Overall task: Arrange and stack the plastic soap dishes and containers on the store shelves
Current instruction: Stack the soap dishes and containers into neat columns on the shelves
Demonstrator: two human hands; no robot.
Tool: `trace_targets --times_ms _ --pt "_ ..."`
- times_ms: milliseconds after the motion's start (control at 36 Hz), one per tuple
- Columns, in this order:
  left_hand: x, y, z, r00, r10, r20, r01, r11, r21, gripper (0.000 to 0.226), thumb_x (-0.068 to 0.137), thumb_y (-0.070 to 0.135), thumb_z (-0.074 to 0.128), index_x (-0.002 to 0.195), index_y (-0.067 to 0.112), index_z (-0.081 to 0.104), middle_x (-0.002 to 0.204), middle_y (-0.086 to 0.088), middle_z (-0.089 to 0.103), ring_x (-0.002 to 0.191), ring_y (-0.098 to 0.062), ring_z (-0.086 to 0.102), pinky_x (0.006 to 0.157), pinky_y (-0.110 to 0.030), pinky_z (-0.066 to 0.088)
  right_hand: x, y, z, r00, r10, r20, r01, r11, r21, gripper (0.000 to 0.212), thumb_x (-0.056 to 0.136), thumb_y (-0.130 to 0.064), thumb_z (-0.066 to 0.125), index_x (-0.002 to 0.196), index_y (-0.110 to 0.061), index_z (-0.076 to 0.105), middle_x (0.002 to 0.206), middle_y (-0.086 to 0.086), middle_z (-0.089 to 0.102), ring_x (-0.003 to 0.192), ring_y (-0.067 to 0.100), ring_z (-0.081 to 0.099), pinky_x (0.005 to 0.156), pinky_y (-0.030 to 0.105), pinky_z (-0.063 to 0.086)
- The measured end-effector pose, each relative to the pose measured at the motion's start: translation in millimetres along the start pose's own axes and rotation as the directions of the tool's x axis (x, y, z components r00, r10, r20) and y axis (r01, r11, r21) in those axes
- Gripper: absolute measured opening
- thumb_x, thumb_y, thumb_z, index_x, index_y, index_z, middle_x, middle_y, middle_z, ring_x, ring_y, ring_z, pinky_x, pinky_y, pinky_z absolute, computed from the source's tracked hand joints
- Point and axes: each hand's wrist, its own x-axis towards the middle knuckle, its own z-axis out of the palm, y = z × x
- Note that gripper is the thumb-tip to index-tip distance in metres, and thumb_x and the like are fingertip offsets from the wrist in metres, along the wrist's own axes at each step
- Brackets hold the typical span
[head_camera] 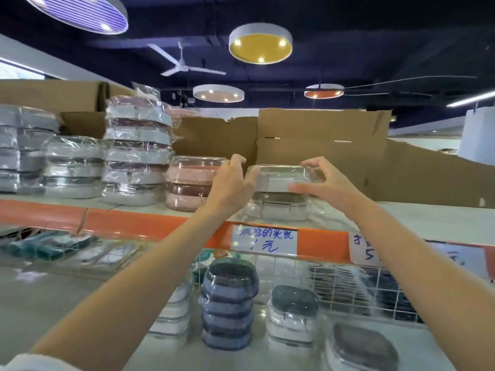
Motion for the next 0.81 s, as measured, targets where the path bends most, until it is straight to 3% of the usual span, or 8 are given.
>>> trace_targets --times_ms 111,222,306,417,528,667,750,806 --pt "-1 1 1 0.993 -0.094 0.065 0.097 0.994 -0.046 0.038 0.098 0.042 0.044 0.114 0.009 0.055 0.085 0.002 0.061 0.078 -0.013 0.058 0.071 -0.028 0.042 0 4 0 0.998 0.021 0.06 -0.016 0.997 -0.073 0.067 0.077 -0.038 0.076 0.132 -0.022 0.04 0.125 0.003 0.043 0.109 0.015 0.045 0.075 0.019 0.038" --pt "-2 1 0 0.997 -0.064 0.046 0.064 0.998 -0.008 0.035 0.098 0.041 0.045 0.107 0.011 0.059 0.086 -0.002 0.065 0.076 -0.014 0.06 0.073 -0.03 0.047 1 6 2 0.988 0.085 0.126 -0.074 0.993 -0.09 0.084 0.069 -0.034 0.083 0.135 -0.024 0.031 0.126 0.005 0.034 0.111 0.017 0.041 0.091 0.028 0.035" --pt "-3 1 -2 0.998 -0.056 0.034 0.055 0.998 0.027 0.035 0.097 0.041 0.047 0.102 0.01 0.063 0.084 -0.005 0.067 0.076 -0.016 0.061 0.076 -0.032 0.048 0 6 3 0.993 0.055 0.107 -0.042 0.992 -0.123 0.081 0.069 -0.031 0.084 0.132 -0.025 0.033 0.124 0.006 0.036 0.108 0.018 0.043 0.087 0.026 0.034" --pt "-2 -1 -8 0.999 -0.036 -0.01 0.037 0.992 0.122 0.036 0.096 0.04 0.049 0.097 0.01 0.067 0.081 -0.006 0.066 0.069 -0.012 0.054 0.067 -0.026 0.036 2 6 5 0.993 0.017 0.118 -0.003 0.993 -0.117 0.079 0.069 -0.033 0.083 0.133 -0.025 0.036 0.125 0.005 0.04 0.108 0.015 0.044 0.08 0.02 0.035" --pt "-2 -7 -18 0.996 -0.072 -0.043 0.077 0.989 0.128 0.025 0.096 0.038 0.051 0.098 0.013 0.054 0.078 0.002 0.058 0.074 -0.013 0.052 0.069 -0.026 0.038 4 3 10 0.983 -0.005 0.186 0.024 0.995 -0.101 0.085 0.07 -0.037 0.081 0.139 -0.025 0.033 0.13 0.003 0.042 0.115 0.015 0.045 0.089 0.022 0.035" --pt "-8 -9 -24 0.999 -0.021 -0.04 0.029 0.977 0.21 0.026 0.098 0.028 0.049 0.1 0.006 0.061 0.084 -0.006 0.064 0.08 -0.019 0.057 0.069 -0.027 0.039 3 0 12 0.983 -0.056 0.175 0.084 0.984 -0.159 0.08 0.075 -0.031 0.079 0.14 -0.023 0.034 0.124 0.001 0.046 0.104 0.01 0.048 0.068 0.0 0.037" --pt "-12 -10 -22 1.0 0.007 -0.017 -0.003 0.975 0.221 0.023 0.098 0.021 0.048 0.104 0.003 0.061 0.094 -0.013 0.067 0.089 -0.025 0.06 0.078 -0.03 0.042 2 -1 14 0.986 -0.077 0.151 0.109 0.97 -0.215 0.078 0.073 -0.032 0.08 0.138 -0.025 0.037 0.124 0.004 0.048 0.105 0.013 0.05 0.074 0.007 0.036" --pt "-14 -10 -22 0.999 0.042 -0.004 -0.039 0.965 0.26 0.023 0.098 0.017 0.048 0.105 0.0 0.061 0.1 -0.017 0.067 0.096 -0.029 0.059 0.08 -0.029 0.038 1 -2 15 0.987 -0.075 0.143 0.111 0.958 -0.265 0.078 0.072 -0.036 0.08 0.137 -0.026 0.038 0.123 0.005 0.048 0.109 0.017 0.051 0.085 0.018 0.037"
